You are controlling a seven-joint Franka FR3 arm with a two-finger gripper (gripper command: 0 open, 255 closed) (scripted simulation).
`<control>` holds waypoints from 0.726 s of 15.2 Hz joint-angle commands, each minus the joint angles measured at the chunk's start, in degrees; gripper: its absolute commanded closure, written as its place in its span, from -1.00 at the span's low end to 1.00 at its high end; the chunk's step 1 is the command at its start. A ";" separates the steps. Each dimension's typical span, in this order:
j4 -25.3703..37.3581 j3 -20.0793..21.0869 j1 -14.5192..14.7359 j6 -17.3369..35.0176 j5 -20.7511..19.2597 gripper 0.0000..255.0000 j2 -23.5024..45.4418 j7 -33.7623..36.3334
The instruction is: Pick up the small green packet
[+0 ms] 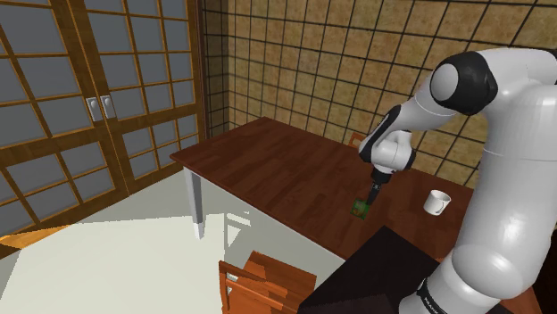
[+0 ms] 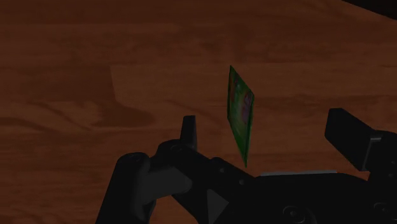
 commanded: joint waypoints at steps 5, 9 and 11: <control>0.86 3.46 -2.55 2.52 4.93 -1.00 3.97 -3.73; 0.71 3.46 -2.58 2.62 4.96 1.00 3.90 -3.82; 0.71 3.46 -2.58 2.63 4.96 1.00 3.90 -3.82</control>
